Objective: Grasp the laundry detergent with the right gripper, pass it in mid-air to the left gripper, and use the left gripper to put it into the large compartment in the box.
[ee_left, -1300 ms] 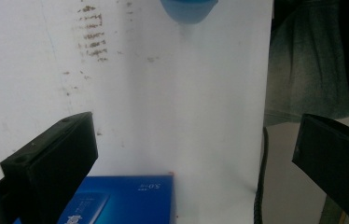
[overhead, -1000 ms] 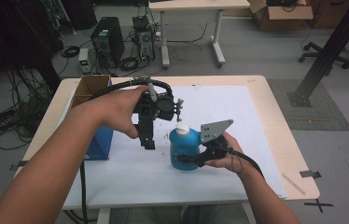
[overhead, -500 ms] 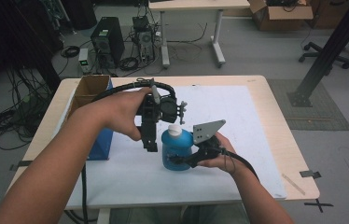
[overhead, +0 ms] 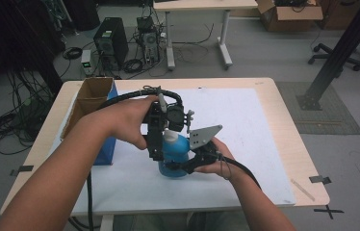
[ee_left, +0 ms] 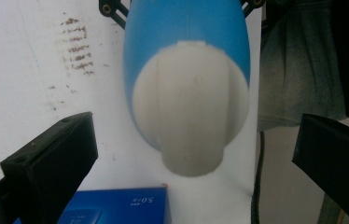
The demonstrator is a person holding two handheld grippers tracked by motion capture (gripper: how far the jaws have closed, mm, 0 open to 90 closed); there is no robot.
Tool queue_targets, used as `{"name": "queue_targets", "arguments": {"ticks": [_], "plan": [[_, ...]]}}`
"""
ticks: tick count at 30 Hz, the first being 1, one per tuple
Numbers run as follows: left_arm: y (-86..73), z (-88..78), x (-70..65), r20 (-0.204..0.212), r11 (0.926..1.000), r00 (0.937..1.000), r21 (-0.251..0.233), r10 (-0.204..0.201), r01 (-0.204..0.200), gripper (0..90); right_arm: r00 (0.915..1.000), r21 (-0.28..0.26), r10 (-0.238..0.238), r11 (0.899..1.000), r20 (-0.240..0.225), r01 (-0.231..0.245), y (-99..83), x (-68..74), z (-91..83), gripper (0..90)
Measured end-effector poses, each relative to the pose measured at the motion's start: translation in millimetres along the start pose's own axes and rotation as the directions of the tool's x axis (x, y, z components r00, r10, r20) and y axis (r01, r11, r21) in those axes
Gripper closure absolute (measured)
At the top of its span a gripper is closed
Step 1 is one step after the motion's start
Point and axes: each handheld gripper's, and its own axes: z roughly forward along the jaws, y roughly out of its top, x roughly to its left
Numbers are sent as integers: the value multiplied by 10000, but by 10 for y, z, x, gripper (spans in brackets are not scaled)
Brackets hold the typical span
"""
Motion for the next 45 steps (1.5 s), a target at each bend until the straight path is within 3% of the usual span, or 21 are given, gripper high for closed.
{"name": "queue_targets", "arguments": {"ticks": [34,45], "plan": [[-6,113,-5,-24,10000,10000,49,87,-87,3,9999,-72,-102,9999,-54,101,195,9,142,459],[7,118,-10,-190,9999,9998,91,109,-107,51,10000,-43,-72,10000,-16,72,211,23,149,459]]}}
